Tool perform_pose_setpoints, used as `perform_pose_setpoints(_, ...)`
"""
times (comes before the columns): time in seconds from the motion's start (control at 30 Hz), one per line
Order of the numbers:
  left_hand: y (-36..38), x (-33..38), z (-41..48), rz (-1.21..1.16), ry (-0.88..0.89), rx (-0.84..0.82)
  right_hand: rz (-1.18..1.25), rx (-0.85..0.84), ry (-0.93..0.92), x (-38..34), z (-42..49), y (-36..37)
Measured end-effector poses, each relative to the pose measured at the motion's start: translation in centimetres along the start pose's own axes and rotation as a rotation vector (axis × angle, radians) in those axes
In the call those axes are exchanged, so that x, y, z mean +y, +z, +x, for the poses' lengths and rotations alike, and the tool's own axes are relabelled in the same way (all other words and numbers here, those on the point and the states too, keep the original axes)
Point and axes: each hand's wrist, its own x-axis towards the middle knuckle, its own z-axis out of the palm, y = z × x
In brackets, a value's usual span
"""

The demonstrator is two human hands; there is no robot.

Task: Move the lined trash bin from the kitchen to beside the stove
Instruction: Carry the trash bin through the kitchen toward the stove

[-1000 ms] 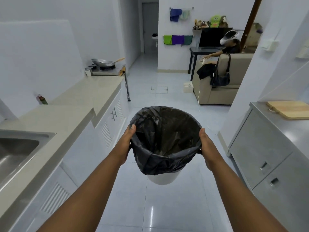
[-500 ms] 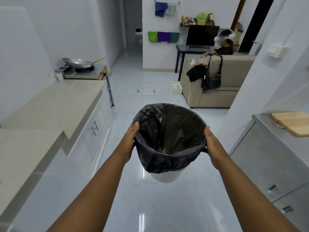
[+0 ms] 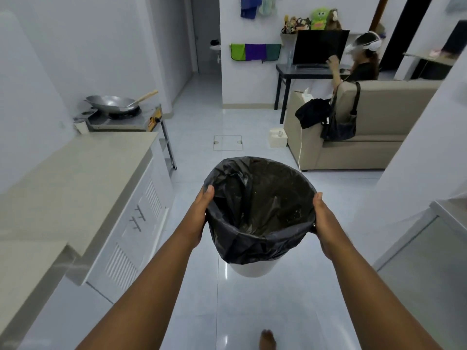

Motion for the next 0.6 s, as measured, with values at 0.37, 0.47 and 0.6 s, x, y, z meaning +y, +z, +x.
perform_pose_setpoints(0.37, 0.1, 2.0, 19.5, 0.007, 0.003, 0.131, -0.046, -0.109, -0.03, -6.0, 21.9, -0.9)
perform_pose_setpoints(0.47, 0.1, 2.4, 23.9, -0.004, 0.019, 0.157, -0.061, -0.121, -0.049, -8.0, 27.1, -0.2)
perform_pose_setpoints(0.6, -1.3, 2.7, 29.8, -0.004, 0.032, 0.196, -0.071, -0.126, -0.033, -9.6, 33.9, 1.5)
